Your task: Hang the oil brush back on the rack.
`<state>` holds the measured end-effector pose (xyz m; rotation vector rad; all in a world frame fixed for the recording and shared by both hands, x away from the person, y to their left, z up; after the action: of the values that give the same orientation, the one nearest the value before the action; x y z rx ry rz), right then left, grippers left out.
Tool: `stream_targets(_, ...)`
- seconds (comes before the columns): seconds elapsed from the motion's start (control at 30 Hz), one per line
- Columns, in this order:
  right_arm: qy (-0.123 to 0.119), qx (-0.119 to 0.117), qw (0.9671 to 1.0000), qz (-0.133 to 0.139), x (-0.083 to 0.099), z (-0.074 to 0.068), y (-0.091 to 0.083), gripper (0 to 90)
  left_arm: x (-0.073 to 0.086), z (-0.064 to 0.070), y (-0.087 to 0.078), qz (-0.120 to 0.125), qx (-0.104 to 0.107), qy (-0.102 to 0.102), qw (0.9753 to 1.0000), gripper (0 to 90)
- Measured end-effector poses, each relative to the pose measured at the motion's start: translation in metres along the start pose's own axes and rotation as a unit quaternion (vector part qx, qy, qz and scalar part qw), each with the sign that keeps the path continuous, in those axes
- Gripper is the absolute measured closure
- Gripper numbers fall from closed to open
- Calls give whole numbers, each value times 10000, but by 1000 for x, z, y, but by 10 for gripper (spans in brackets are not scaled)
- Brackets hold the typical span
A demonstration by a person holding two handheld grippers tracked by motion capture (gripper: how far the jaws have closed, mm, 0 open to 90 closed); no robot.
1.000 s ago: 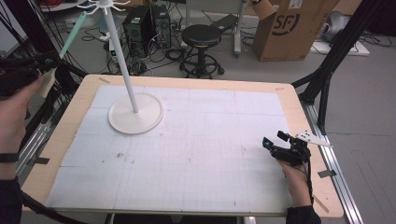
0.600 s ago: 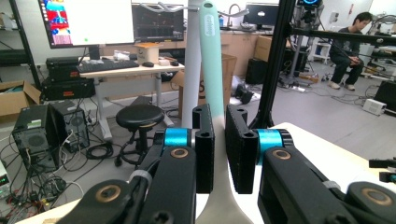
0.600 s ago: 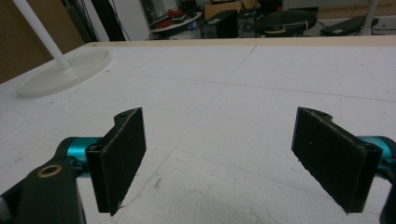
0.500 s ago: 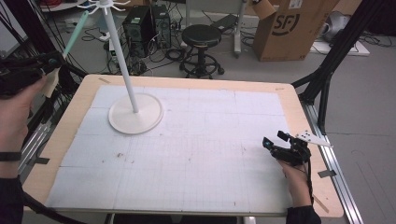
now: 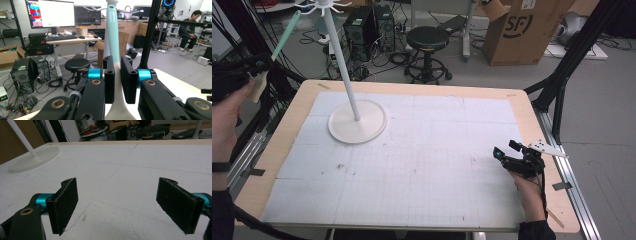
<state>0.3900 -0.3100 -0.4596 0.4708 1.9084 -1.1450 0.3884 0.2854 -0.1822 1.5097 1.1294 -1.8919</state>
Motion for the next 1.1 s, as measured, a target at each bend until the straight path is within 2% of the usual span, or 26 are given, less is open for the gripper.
stream_targets(0.73, -9, -5, 10000, 5, 0, 1, 0, 169, 3, 8, 12, -142, 96, 99, 9998, 822)
stream_targets(1.1, -16, 0, 10000, 2, 0, 1, 0, 169, 5, 8, 22, -262, 27, 98, 9996, 822)
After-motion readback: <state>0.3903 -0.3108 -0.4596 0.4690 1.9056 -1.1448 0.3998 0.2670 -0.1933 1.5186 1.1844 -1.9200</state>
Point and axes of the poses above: each handheld gripper's, and its own axes: y roughly forward along the jaws, x roughly out of its underside, z roughly to its right, the point moved 10 cm from there along y, roughly forward along the jaws, and after that the axes turned 15 degrees about -z, right-handed, at the moved point
